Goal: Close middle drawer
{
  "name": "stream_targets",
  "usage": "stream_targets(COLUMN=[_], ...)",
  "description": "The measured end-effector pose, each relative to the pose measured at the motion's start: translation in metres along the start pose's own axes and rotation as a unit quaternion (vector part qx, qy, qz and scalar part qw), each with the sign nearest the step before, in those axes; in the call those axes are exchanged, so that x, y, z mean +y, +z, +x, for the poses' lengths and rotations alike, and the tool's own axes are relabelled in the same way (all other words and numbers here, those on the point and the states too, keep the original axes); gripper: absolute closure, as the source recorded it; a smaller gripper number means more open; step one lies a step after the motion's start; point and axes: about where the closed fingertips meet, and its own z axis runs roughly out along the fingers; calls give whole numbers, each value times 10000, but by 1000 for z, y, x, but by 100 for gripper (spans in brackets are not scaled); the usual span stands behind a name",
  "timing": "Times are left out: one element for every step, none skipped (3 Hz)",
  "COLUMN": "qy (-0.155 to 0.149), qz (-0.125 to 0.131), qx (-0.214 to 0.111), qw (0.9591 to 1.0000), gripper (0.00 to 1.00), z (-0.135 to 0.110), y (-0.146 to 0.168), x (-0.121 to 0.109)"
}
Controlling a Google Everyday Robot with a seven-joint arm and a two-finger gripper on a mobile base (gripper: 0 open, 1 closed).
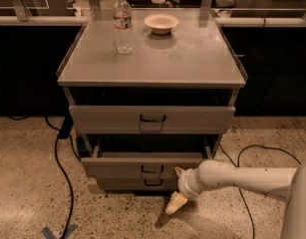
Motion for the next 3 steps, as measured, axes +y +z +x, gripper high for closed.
stream_targets(qy=[70,227,508], qz=[227,368,464], qx=[-68,-138,-187], qw=[9997,9990,9975], gripper=[0,0,0], z=[-24,-39,-48], y=[4,7,14], x=[-29,-50,-72])
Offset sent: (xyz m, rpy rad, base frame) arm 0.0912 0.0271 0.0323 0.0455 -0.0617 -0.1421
